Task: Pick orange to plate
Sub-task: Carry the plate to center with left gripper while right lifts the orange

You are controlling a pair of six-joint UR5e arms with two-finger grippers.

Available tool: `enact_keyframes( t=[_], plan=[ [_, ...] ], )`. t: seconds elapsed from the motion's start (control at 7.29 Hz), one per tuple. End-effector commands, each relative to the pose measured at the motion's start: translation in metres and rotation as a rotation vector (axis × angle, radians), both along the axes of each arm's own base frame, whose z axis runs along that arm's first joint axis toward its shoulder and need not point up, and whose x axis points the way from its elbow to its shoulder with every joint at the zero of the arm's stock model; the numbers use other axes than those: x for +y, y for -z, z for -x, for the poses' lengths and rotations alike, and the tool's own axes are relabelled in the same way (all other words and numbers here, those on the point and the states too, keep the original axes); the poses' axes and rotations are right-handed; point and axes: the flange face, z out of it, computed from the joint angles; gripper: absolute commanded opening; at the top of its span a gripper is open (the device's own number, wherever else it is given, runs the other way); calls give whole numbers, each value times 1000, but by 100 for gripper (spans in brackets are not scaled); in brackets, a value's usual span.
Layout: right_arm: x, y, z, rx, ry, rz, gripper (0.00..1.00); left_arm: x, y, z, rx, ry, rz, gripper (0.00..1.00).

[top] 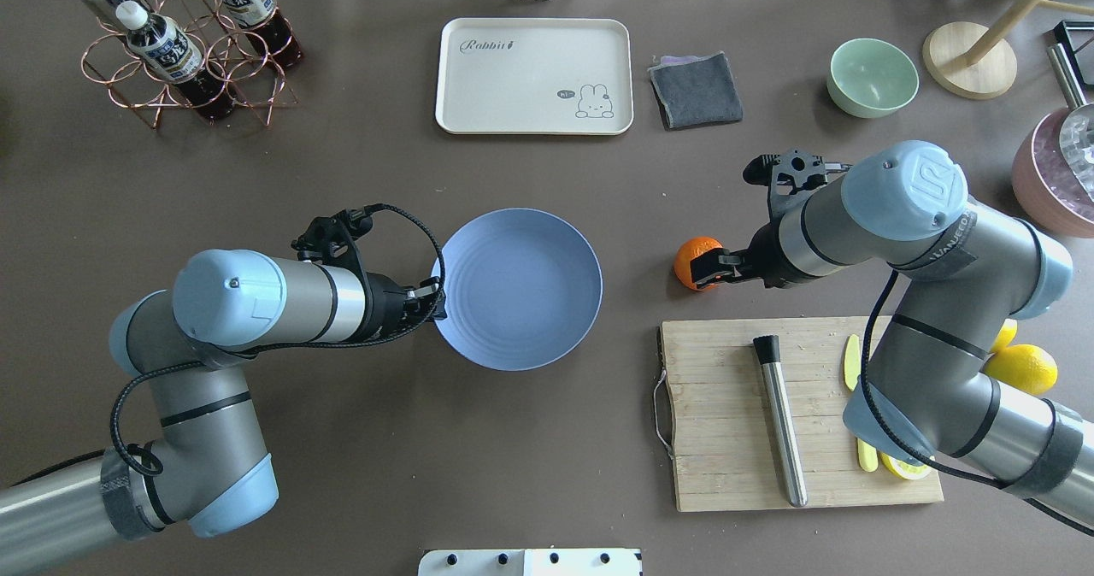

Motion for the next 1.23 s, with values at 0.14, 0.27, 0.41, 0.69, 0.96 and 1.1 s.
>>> enact_keyframes(
  t=[0.14,0.27,0.41,0.69,0.96,1.1],
  plan=[
    [-16,-5,32,36,-10,0,99,10,-6,-10,-22,-4,-1,0],
    [-23,-15,35,62,-19,-10,99,10,-6,-10,-22,-4,-1,0],
    [-35,-11,49,73,-29,-16,99,10,-6,-10,-22,-4,-1,0],
    [-42,-15,56,84,-30,-10,98,11,-6,-11,-22,-4,0,0],
    [-43,-13,55,81,-38,-2,43,14,-5,-13,-21,-9,-1,81],
    [-42,-12,54,77,-38,-1,0,14,-3,-12,-18,-7,-1,95]
  ],
)
